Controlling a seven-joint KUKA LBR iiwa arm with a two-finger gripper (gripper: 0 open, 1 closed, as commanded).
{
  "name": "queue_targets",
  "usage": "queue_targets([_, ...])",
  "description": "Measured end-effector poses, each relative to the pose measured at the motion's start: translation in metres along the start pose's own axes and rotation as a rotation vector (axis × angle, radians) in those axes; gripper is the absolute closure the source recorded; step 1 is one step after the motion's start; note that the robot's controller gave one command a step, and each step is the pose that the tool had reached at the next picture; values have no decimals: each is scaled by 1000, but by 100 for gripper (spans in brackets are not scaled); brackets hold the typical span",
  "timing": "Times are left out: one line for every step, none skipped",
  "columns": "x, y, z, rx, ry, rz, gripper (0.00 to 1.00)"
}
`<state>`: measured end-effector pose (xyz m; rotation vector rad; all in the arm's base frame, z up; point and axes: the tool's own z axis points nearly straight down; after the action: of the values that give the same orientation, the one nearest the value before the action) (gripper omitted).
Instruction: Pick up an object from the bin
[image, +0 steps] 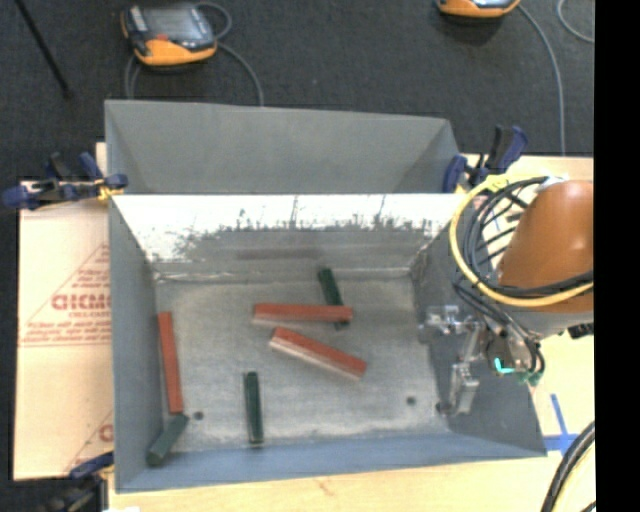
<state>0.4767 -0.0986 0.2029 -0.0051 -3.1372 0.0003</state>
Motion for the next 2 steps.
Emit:
queue_targets([-2,0,-4,1,-8,-4,0])
queue_targets([-24,28,39,2,-17,9,0])
